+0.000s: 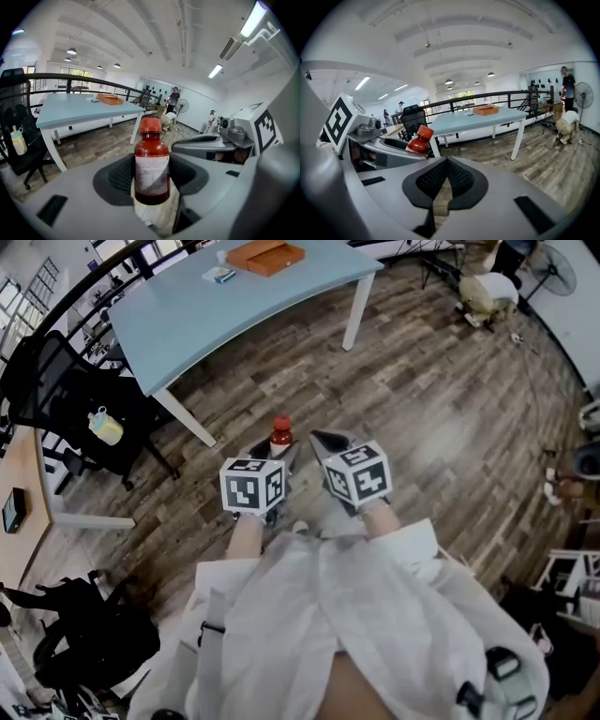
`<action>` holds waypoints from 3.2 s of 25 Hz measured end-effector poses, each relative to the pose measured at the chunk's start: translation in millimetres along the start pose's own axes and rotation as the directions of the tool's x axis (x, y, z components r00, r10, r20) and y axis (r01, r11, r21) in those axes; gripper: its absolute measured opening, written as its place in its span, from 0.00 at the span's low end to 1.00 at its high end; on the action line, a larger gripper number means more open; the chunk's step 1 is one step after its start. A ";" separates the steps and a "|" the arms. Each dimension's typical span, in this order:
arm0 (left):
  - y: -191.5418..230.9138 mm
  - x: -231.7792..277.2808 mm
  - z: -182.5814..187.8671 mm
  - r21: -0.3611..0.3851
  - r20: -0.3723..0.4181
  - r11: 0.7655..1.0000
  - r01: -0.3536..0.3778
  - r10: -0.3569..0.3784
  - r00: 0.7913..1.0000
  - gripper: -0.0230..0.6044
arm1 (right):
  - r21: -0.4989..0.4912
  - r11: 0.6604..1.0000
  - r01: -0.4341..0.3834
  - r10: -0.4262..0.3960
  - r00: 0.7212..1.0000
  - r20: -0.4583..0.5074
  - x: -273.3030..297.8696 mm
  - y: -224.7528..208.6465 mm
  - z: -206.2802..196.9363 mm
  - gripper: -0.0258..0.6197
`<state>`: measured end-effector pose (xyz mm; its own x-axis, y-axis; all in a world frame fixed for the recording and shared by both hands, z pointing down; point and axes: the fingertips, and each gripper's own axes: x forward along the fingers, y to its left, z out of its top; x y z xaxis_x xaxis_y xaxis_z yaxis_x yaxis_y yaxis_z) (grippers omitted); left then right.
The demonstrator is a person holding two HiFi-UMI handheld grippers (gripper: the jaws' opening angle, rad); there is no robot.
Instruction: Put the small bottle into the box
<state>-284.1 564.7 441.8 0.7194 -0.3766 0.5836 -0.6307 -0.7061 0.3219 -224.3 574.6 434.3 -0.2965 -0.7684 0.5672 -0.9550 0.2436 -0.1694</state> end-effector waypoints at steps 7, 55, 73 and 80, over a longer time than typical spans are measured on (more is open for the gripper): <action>18.3 1.0 1.9 0.000 0.020 1.000 0.021 -0.021 1.000 0.39 | 0.092 0.994 0.060 -0.063 0.998 0.028 9.7 -11.4 0.0 0.04; 115.8 215.0 201.7 -0.039 0.052 0.999 -0.008 0.010 0.999 0.39 | 0.048 0.999 -0.025 0.028 0.998 -0.058 192.0 -224.0 142.0 0.04; 147.0 282.8 263.5 -0.032 0.095 0.996 0.081 -0.077 0.992 0.39 | 0.164 0.986 0.003 0.006 0.998 -0.055 248.5 -284.8 168.0 0.04; 167.1 342.0 309.3 -0.021 0.068 0.989 0.145 -0.143 0.987 0.39 | 0.172 0.985 0.034 -0.024 0.998 -0.063 295.1 -334.1 203.6 0.04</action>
<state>-53.5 132.4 464.6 0.8206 -0.3116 0.4791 -0.5257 -0.7406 0.4186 5.6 146.1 494.2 -0.2727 -0.7348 0.6211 -0.9518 0.1118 -0.2857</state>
